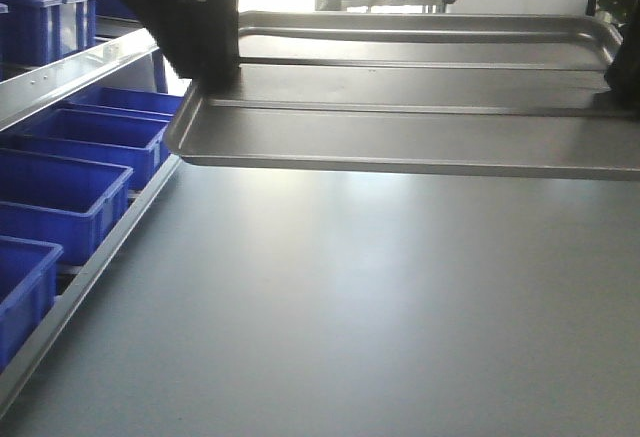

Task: Grab silver tray and stack on right shelf
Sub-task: 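Hold the tray raised with both grippers while the base drives away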

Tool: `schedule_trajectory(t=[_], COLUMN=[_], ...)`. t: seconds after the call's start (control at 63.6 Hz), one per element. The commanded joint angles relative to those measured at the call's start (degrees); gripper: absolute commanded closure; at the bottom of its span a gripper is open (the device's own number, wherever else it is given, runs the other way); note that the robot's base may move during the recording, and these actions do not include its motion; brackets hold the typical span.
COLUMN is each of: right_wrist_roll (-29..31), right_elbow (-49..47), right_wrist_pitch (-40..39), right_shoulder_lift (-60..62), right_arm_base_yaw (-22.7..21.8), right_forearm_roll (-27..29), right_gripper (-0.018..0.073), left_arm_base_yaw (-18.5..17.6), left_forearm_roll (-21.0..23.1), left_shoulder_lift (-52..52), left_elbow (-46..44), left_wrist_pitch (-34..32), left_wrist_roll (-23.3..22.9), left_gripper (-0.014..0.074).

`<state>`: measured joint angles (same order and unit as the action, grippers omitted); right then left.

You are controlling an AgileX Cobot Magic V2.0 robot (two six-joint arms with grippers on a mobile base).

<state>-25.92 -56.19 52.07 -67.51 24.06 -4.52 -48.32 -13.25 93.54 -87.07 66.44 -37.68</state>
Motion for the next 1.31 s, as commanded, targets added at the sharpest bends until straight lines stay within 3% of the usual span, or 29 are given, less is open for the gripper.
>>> schedule_trajectory(t=[0.0, 1.289], right_wrist_roll=[1.28, 1.28], right_elbow=[-1.7, -1.7], right_wrist_pitch=[-2.56, -2.58], right_shoulder_lift=[1.51, 1.51], right_arm_base_yaw=[-0.03, -0.03], right_forearm_roll=[-1.51, -1.51], right_gripper=[0.0503, 0.0503], left_arm_base_yaw=[-0.54, -0.54], left_forearm_roll=[-1.54, -1.01], left_shoulder_lift=[-2.41, -2.41], left_elbow=[-1.74, -1.74], left_wrist_pitch=[-0.39, -0.39], left_wrist_roll=[0.84, 0.84], left_gripper=[0.0689, 0.0689])
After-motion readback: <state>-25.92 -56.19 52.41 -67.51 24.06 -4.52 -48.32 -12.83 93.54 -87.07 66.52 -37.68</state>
